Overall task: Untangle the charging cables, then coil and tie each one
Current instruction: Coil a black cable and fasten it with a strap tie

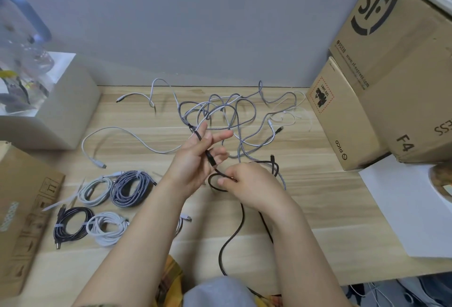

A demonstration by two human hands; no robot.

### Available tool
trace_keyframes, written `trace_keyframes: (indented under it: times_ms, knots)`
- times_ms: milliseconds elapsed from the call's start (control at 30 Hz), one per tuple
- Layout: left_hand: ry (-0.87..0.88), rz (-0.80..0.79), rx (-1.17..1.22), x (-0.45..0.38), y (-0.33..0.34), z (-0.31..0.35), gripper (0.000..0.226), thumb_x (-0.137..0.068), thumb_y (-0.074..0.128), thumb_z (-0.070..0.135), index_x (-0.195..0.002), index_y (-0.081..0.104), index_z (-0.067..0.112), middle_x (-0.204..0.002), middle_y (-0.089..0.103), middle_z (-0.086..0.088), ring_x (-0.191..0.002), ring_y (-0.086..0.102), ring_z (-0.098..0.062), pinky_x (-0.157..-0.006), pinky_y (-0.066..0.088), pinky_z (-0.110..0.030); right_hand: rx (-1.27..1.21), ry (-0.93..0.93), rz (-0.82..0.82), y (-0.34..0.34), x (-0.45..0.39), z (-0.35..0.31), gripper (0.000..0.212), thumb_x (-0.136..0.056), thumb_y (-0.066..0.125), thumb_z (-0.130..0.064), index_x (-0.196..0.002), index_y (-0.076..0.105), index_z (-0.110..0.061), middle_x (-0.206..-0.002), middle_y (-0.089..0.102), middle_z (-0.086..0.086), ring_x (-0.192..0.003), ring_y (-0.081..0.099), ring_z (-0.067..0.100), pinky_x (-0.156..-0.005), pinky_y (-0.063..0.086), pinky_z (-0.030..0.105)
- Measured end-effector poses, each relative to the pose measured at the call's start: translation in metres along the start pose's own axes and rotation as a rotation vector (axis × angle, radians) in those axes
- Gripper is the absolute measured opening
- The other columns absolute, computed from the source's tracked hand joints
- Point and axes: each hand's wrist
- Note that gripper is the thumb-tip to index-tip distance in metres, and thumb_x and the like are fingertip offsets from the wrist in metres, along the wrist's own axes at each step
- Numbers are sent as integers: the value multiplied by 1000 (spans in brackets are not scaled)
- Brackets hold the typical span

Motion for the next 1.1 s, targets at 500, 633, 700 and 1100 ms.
trace_keyframes:
  times_ms: [500,633,700,1100]
  knots:
    - [-328,-406,-613,17,-18,-1,43,-97,36,39,-84,66,10,-35,34,2,-34,21,-7,-38,22,-14,-195,31,509,-36,18,2,24,-60,82,-44,-62,62,-30,-55,51,-9,-60,48,6,-58,37,28]
    - [-415,-681,-49,19,-22,6,36,-93,47,46,-73,57,17,-40,31,10,-37,24,-5,-39,29,-14,-561,-48,575,-29,10,12,18,-70,79,-21,-61,65,-29,-48,54,-13,-50,45,1,-57,38,24]
    - [-402,-751,91,18,-17,7,32,-96,44,41,-76,54,19,-46,30,9,-42,25,-8,-44,31,-16,-618,-82,561,-22,4,14,19,-81,71,-20,-65,66,-29,-55,60,-10,-54,48,-2,-59,39,21]
    - [125,-480,370,15,0,45,46,-98,41,22,-142,35,7,-61,44,-8,-56,43,-19,-67,44,-29,-499,-74,121,25,-13,-11,26,-99,42,-29,-76,52,-36,-58,41,-12,-57,39,1,-58,32,21]
Point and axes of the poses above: each hand's wrist, its own x-axis away from the middle knuckle, its own y-axis out of the palm, z = x × y
